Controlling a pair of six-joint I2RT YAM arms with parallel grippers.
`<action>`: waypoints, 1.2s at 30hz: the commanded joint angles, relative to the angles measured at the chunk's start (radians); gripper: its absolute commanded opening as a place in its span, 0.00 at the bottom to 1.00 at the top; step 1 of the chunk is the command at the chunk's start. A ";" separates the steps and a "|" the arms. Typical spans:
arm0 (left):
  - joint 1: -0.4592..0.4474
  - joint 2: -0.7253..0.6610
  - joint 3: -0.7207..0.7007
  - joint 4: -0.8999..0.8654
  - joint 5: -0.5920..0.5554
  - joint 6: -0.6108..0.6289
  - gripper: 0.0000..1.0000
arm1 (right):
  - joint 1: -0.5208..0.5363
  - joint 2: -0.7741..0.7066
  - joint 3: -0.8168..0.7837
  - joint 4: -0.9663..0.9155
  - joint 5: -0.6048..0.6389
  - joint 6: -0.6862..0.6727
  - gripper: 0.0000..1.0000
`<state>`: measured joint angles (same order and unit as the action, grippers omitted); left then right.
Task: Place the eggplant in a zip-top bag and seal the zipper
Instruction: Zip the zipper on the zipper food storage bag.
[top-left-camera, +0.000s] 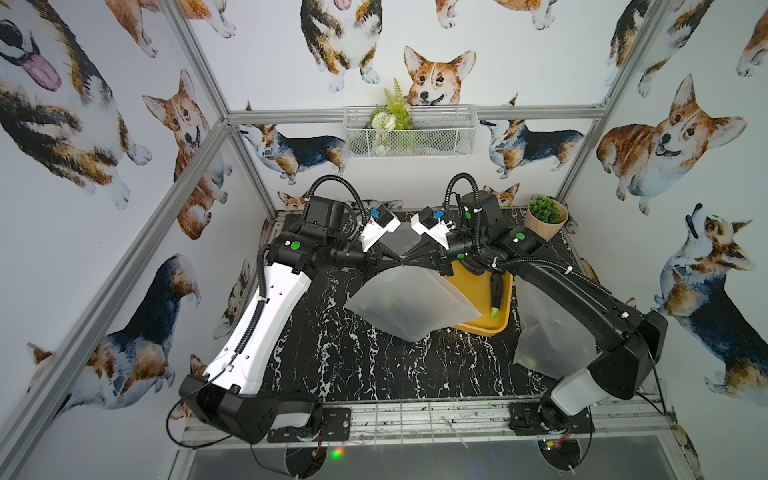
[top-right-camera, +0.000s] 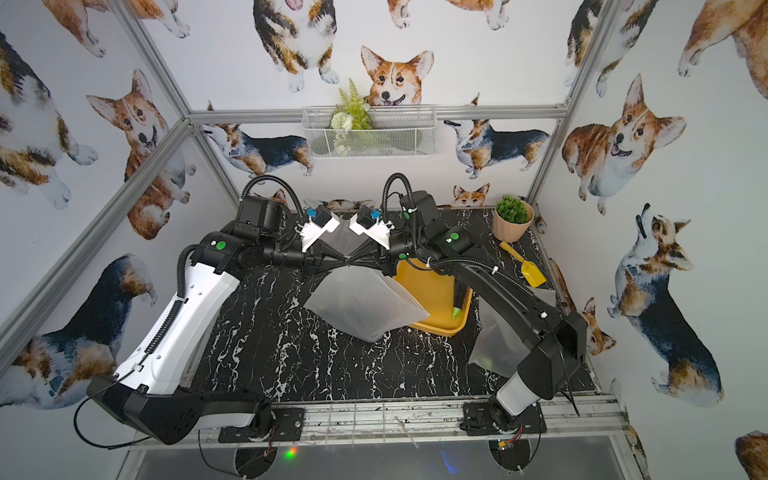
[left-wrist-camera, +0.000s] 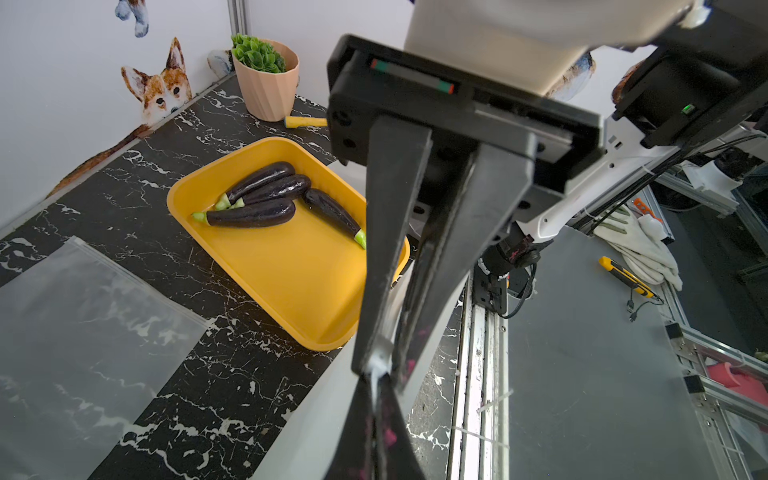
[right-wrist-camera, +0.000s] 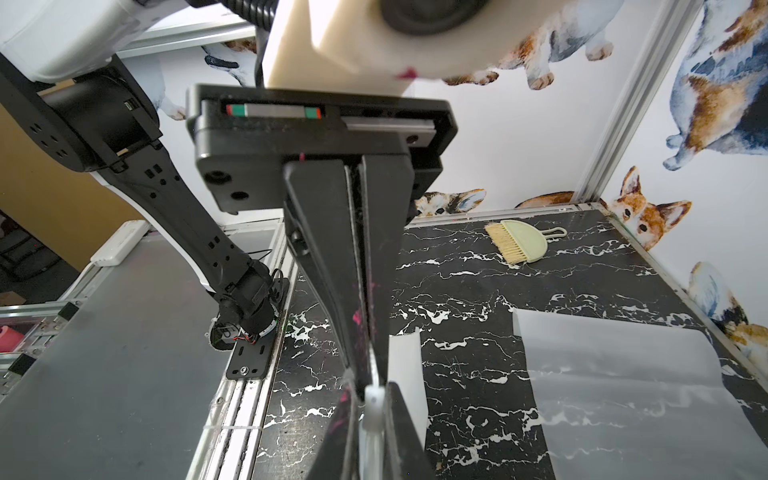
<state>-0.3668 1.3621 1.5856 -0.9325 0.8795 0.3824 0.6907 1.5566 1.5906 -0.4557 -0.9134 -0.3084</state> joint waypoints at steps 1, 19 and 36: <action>0.004 0.001 0.005 0.014 -0.016 0.021 0.00 | -0.011 -0.013 -0.004 -0.016 -0.125 -0.021 0.21; -0.026 0.009 0.022 -0.002 -0.021 0.033 0.00 | -0.002 0.025 0.031 0.009 -0.118 -0.001 0.16; -0.027 0.015 0.025 0.004 -0.025 0.029 0.00 | -0.014 0.023 0.025 -0.021 -0.151 -0.016 0.09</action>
<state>-0.3939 1.3766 1.6112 -0.9630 0.8600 0.4038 0.6670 1.5772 1.6058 -0.4759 -1.0126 -0.2920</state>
